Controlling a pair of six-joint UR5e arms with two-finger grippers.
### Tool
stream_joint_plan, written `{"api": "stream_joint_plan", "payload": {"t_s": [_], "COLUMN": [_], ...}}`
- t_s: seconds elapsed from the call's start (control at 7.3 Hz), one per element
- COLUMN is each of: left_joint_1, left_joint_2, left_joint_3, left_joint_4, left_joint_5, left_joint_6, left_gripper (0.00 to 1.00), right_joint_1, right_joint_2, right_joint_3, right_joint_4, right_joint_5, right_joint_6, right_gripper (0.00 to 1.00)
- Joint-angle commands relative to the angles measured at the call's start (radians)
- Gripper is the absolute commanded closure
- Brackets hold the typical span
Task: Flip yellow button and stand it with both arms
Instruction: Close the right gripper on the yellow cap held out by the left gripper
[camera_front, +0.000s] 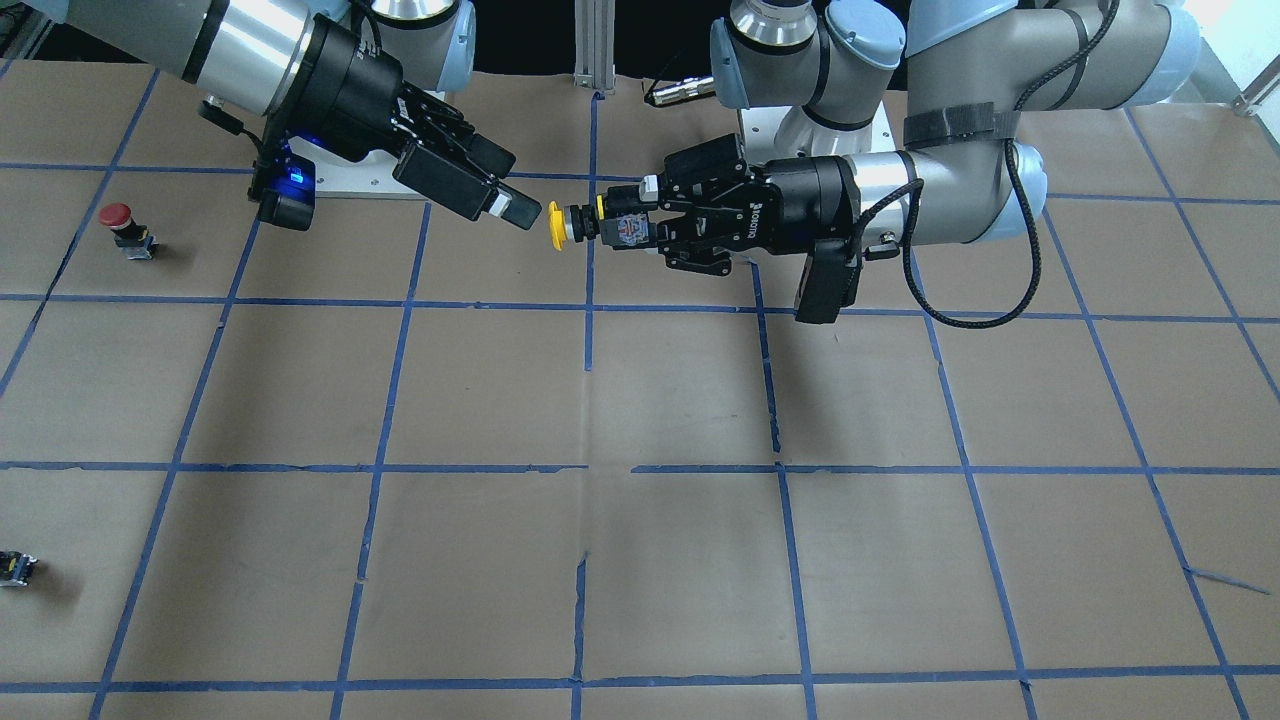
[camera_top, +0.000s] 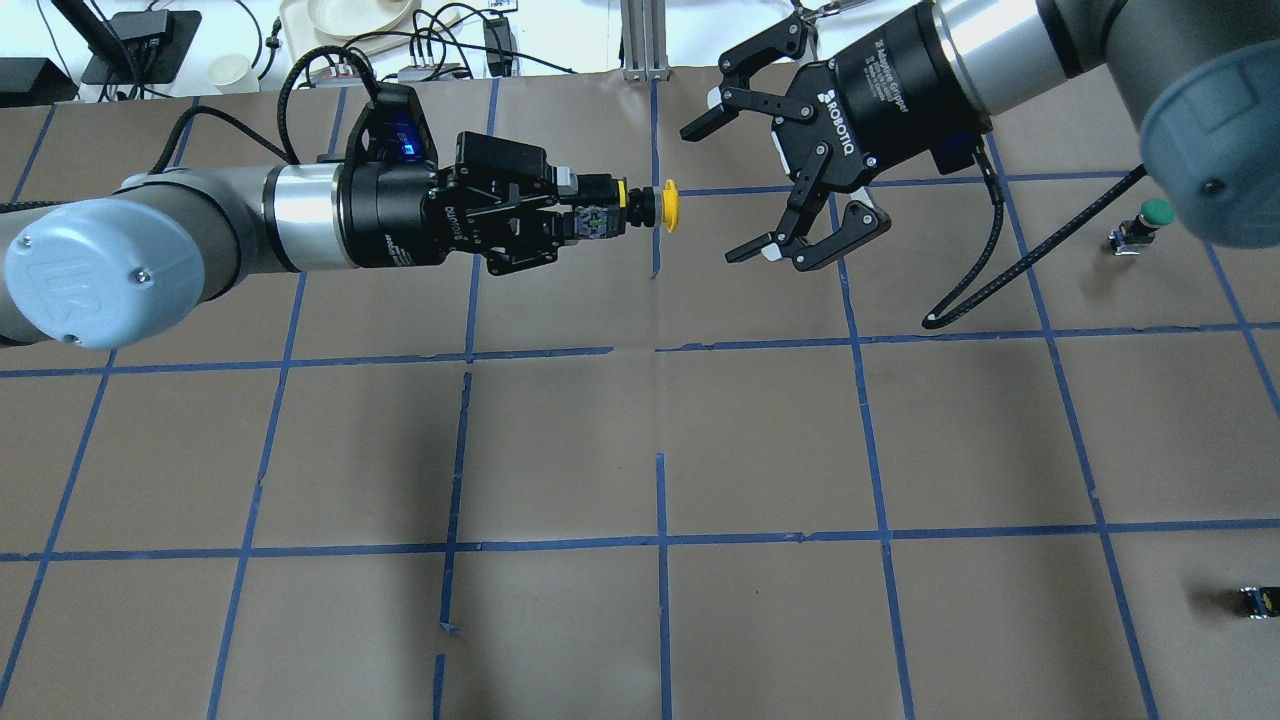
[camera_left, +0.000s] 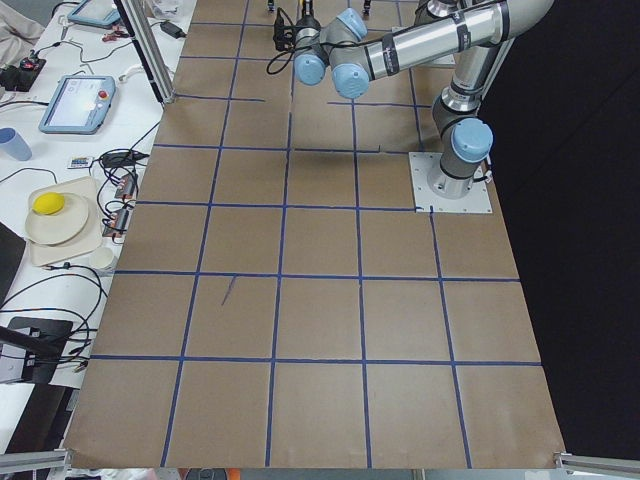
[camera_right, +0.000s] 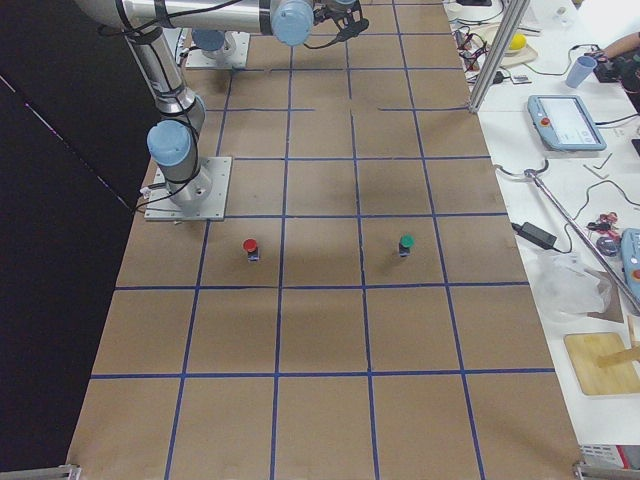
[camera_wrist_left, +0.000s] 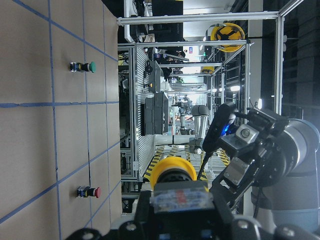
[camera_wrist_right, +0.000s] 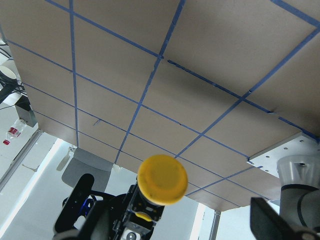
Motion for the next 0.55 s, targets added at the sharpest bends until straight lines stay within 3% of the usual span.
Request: {"api": "stream_joint_plan", "payload": {"t_s": [0.0,0.41], "left_joint_1": [-0.001,-0.003], "left_joint_2": [0.001,0.004], "left_joint_3": [0.001,0.001], "left_joint_4": [0.001,0.0], "left_joint_5": [-0.036,-0.038], "left_joint_6": [0.002,0.0], "left_gripper": [0.86,0.86], "right_joint_1": [0.029,0.062], "right_joint_2": [0.036,0.035], "right_joint_3": [0.016,0.018], "right_joint_4": [-0.171,-0.163], "right_joint_5": [0.001,0.002], "right_joint_6": [0.152,0.168], "right_gripper": [0.0,0.01]}}
